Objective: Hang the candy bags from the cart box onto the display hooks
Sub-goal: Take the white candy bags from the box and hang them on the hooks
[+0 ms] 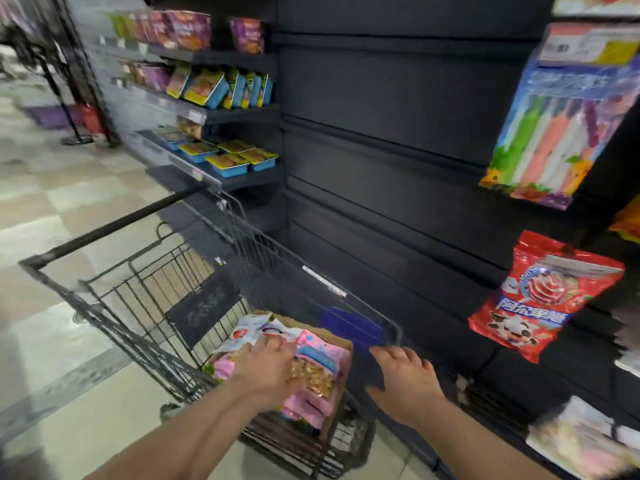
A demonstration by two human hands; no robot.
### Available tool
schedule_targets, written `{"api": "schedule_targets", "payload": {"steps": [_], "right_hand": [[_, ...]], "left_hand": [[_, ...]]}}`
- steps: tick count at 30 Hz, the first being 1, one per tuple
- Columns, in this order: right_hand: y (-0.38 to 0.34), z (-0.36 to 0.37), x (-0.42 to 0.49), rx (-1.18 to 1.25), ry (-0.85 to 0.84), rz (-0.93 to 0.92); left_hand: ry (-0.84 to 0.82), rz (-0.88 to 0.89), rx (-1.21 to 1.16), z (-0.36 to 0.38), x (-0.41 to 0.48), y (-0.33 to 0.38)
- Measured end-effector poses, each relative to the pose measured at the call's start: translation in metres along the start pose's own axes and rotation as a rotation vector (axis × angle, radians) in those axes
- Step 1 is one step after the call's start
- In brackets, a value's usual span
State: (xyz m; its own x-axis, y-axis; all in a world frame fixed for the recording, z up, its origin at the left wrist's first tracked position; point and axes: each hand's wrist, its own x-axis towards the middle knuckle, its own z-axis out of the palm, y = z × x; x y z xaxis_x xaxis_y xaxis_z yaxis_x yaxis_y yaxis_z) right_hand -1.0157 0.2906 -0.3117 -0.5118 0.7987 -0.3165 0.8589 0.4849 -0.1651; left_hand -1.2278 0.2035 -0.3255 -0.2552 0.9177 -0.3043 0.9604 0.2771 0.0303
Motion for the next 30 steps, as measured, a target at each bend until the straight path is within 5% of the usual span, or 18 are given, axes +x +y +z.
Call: {"api": "schedule_targets", "payload": {"steps": [10, 19, 30], "right_hand": [[-0.115, 0.041, 0.082, -0.034, -0.142, 0.001], [-0.130, 0.041, 0.162, -0.051, -0.215, 0.005], [-0.109, 0.051, 0.275, 0.030, -0.326, -0.002]], "left_hand": [[-0.057, -0.021, 0.018, 0.007, 0.041, -0.136], [-0.098, 0.012, 0.022, 0.019, 0.100, -0.164], [-0.245, -0.150, 0.018, 0.025, 0.198, -0.199]]}}
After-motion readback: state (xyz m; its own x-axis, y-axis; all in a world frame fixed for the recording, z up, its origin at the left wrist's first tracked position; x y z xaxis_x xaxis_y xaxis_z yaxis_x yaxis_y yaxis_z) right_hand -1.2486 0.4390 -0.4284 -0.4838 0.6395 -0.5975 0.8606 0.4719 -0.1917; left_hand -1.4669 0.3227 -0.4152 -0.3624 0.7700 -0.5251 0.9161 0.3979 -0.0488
